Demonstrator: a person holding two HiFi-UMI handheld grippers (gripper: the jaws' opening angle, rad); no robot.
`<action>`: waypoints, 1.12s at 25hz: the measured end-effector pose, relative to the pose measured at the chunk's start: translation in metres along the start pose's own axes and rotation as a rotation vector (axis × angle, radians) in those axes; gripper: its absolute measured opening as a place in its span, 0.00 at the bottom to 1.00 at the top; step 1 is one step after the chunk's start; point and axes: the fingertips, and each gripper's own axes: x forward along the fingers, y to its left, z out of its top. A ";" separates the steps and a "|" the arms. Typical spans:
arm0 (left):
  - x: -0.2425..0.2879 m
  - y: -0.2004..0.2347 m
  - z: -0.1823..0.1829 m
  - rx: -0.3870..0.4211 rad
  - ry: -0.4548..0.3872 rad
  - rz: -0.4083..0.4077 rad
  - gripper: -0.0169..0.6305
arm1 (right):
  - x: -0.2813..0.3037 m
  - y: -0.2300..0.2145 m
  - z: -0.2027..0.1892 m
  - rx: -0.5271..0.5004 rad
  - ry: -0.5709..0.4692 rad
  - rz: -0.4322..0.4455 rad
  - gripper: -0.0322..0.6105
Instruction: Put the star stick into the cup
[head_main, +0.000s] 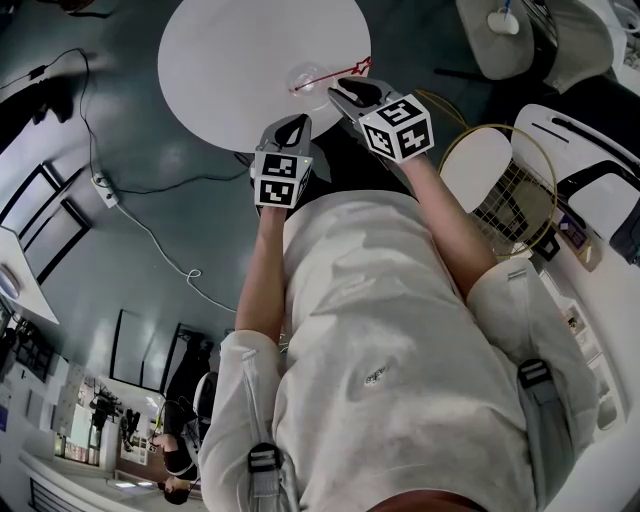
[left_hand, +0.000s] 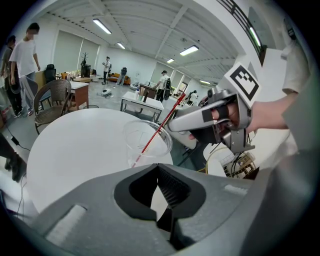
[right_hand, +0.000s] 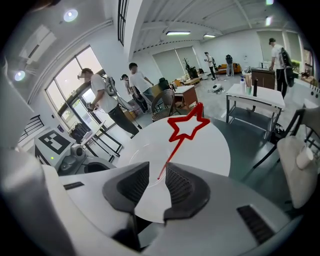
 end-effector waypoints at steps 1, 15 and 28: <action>-0.002 0.001 0.000 0.001 -0.002 0.003 0.04 | -0.001 0.001 0.001 -0.001 -0.002 0.002 0.22; -0.046 0.002 0.036 0.035 -0.082 0.062 0.04 | -0.030 0.033 0.029 -0.077 -0.077 0.072 0.18; -0.097 -0.001 0.104 0.034 -0.271 0.120 0.04 | -0.072 0.059 0.076 -0.161 -0.214 0.103 0.12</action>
